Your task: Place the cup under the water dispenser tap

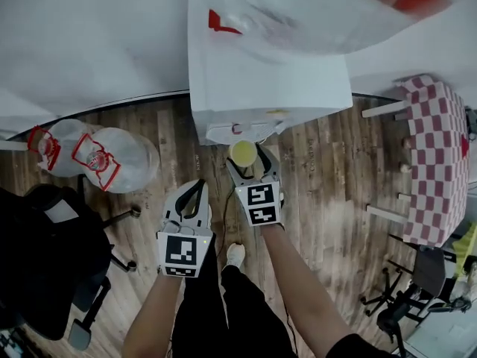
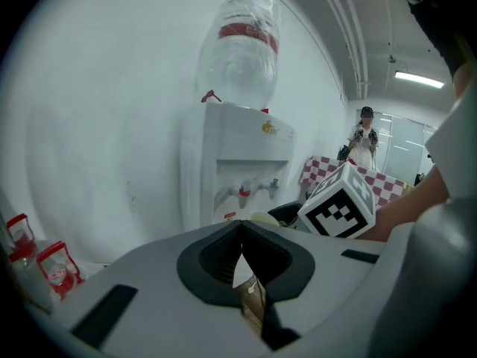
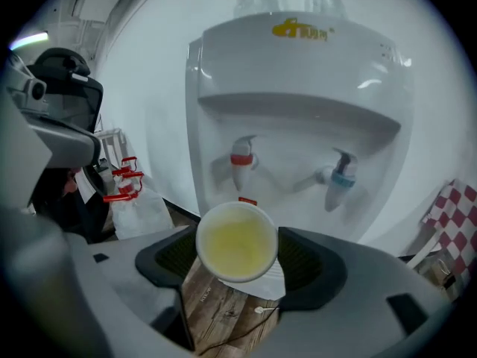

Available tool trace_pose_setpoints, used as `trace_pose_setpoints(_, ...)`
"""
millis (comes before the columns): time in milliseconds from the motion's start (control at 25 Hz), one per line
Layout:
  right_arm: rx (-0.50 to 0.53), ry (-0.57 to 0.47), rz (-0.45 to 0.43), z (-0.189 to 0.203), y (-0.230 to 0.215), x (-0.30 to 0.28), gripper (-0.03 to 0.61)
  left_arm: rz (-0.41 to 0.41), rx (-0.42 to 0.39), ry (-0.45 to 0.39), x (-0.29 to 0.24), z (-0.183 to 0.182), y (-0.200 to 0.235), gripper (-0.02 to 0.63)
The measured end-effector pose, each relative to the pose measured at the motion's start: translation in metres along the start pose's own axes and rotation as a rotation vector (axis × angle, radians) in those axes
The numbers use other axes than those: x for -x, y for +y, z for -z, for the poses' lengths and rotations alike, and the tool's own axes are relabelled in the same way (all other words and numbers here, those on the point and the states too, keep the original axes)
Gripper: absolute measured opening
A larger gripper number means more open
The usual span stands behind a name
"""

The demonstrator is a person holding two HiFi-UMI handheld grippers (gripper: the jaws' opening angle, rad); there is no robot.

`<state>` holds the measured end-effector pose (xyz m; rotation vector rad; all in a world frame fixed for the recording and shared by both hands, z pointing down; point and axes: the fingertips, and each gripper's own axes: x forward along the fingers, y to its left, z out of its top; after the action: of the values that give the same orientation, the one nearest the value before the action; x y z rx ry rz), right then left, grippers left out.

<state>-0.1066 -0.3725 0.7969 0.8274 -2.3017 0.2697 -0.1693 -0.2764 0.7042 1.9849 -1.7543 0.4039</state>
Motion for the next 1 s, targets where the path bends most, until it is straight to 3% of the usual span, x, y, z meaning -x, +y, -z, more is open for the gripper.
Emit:
trace_pose_setpoints(400, 0.003, -0.004, 0.011, 0.024, -0.001, -0.069, 0.347, 0.013, 0.023, -0.004, -0.027, 0.038, 0.027, 0.014)
trace_pose_setpoints(1000, 0.056, 0.005, 0.049, 0.029, -0.004, -0.103, 0.347, 0.013, 0.043, 0.004, -0.041, 0.058, 0.046, 0.014)
